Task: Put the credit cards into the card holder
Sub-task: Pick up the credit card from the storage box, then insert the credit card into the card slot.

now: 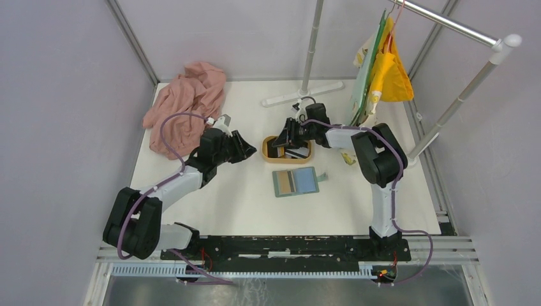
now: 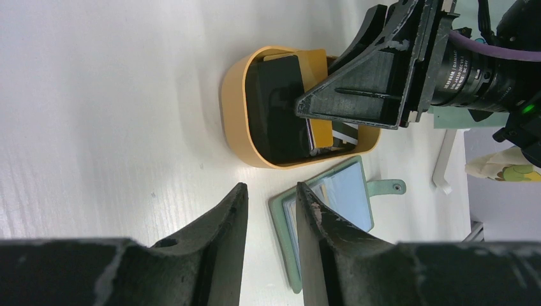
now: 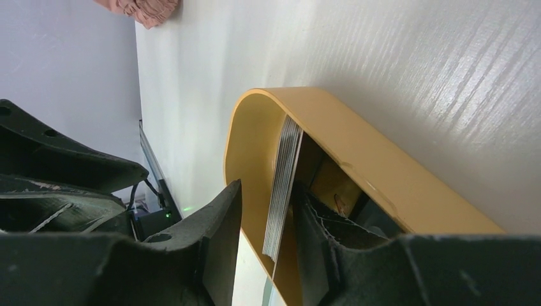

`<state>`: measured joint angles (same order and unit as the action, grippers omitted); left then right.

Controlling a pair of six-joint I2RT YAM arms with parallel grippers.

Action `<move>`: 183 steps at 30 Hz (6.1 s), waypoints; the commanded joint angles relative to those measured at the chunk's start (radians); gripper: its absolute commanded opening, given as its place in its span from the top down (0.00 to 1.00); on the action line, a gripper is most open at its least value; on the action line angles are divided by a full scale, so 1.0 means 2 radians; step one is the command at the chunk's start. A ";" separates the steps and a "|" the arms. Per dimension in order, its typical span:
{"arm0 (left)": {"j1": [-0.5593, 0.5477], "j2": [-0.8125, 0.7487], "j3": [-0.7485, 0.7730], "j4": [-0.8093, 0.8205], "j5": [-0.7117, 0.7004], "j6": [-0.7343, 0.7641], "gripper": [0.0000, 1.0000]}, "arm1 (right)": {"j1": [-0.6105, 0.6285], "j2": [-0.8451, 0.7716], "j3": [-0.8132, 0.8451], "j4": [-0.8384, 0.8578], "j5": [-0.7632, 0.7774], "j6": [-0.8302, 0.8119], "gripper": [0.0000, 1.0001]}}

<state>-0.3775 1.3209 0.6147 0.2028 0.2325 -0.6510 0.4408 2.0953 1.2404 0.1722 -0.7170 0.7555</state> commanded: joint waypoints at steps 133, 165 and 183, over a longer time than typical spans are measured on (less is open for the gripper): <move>-0.219 -0.108 -0.056 0.078 0.086 0.175 0.72 | -0.017 -0.398 -0.280 0.059 -0.278 -0.335 1.00; -0.218 0.014 -0.100 0.097 -0.159 -0.029 0.35 | -0.105 -0.282 -0.307 -0.024 -0.095 -0.262 1.00; -0.218 0.104 -0.020 0.019 -0.203 0.006 0.37 | -0.125 -0.284 -0.316 0.016 -0.142 -0.231 1.00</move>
<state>-0.8139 1.5028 0.5468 0.2787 -0.1410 -0.6674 0.2089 1.5623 0.6147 0.1230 -0.9527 0.2577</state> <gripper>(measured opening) 0.636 0.009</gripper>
